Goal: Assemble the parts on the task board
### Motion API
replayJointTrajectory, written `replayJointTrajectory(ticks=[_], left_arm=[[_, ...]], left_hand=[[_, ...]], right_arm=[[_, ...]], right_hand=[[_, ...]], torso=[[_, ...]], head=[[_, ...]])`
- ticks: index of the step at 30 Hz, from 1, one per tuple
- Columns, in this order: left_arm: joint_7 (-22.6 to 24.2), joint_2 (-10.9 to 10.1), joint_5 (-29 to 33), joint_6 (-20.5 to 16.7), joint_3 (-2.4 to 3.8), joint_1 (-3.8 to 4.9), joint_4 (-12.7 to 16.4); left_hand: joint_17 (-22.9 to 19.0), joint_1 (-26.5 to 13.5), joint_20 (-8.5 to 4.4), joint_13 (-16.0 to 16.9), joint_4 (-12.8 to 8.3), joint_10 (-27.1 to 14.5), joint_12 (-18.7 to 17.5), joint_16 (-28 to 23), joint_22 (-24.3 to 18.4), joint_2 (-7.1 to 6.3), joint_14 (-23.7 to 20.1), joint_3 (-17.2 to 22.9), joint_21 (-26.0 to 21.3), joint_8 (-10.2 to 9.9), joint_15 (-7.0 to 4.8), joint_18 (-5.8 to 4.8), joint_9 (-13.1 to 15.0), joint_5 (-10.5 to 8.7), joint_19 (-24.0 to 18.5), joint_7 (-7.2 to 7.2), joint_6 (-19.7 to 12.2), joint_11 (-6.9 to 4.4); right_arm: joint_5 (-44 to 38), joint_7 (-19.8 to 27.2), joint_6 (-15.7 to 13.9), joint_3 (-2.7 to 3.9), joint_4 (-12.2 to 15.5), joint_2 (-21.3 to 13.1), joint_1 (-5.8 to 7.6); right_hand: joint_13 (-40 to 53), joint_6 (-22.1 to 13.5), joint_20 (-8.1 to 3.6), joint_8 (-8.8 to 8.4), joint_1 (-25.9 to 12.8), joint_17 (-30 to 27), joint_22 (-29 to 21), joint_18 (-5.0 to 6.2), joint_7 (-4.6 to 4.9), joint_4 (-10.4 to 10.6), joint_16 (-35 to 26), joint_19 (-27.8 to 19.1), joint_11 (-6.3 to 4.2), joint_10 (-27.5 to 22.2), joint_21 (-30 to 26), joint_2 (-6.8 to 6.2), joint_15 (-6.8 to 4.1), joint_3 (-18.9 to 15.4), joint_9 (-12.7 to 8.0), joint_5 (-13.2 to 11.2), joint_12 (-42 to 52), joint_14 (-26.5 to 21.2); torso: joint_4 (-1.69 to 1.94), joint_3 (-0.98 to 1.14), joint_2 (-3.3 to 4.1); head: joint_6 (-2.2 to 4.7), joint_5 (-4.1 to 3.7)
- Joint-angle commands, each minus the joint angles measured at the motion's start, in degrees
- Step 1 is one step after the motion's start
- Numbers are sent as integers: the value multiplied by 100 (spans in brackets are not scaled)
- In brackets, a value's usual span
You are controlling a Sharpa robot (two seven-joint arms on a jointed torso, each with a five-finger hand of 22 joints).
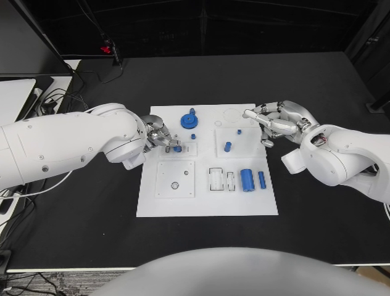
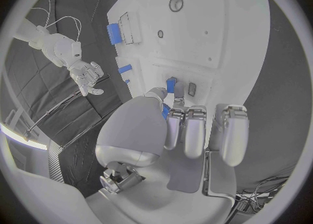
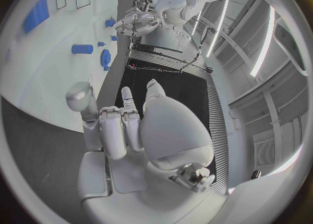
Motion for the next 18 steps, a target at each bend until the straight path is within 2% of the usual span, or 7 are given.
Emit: replayJointTrajectory(ticks=[1,12,18], left_arm=[[-14,13,-19,161,1,6,-6],[-24,27,-19,176,1,7,-26],[-8,32,-19,154,1,7,-37]], left_hand=[[1510,17,-40,1507,35,599,19,5,1509,-4,593,-14,18,9,-47,-37,5,-33,587,20,-49,-33],[1510,-121,-36,1507,51,599,19,5,1509,-11,593,-100,18,-15,-29,-37,-2,-94,587,48,-78,-7],[1510,-521,-18,1507,58,599,19,5,1509,24,593,-287,18,-57,-9,-37,-27,-155,587,63,-72,10]], right_arm=[[4,17,32,2,13,-1,6],[4,13,38,2,17,0,6],[4,10,38,2,17,-1,6]], right_hand=[[1493,-35,11,21,11,1038,-2,112,8,2,-11,-39,7,618,-23,50,0,-28,0,14,-40,318],[1493,-35,11,21,11,1038,-2,112,8,2,-11,-39,7,618,-23,50,0,-28,0,14,-40,318],[1493,-35,11,21,11,1038,-2,112,8,2,-11,-39,7,618,-23,50,0,-28,0,14,-40,318]], torso=[[2,3,1],[3,-1,2],[4,3,2]], head=[[1,-3],[1,-3],[1,-8]])
